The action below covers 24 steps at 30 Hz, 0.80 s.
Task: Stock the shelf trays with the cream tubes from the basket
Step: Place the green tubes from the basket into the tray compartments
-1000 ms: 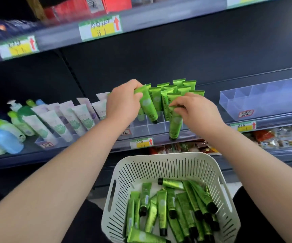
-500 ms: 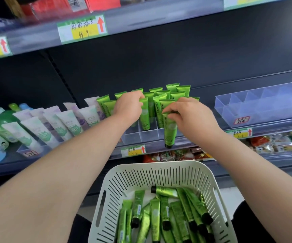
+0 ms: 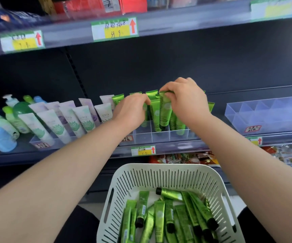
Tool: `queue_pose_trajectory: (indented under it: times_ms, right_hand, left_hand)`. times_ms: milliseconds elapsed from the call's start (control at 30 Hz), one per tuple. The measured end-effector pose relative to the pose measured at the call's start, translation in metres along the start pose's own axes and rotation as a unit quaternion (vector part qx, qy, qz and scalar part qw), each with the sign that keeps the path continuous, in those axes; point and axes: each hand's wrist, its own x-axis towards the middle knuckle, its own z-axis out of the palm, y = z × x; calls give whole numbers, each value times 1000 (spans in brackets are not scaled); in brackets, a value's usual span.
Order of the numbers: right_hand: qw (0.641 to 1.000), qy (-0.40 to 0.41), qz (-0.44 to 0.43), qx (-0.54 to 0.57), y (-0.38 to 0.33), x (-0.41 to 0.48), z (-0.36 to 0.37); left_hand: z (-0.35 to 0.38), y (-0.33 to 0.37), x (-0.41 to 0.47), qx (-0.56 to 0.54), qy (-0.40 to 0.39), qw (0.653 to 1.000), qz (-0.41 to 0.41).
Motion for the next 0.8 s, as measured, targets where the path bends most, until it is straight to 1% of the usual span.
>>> queue_pose_trajectory:
  times_ms: [133,300,467,600,800]
  right_hand:
    - [1000,-7,3,-30,-3,15,15]
    - [996,-62,8,-70,4,16,39]
    - [989,-91,1,-120,7,8,54]
    - [990,-82,-3,-115,8,4,55]
    - [993,-23,-45,-104,3,-21,50]
  left_hand:
    - [-3,-9,-11,-14,-3,1000,12]
    - [0,-15,-21,-30,-10,999,17]
    - [4,-15,-26,-41,-19,999,25]
    - [6,-12,-32,-50,-27,998,19]
    - [15,-11,-50,-58,-42,997,20]
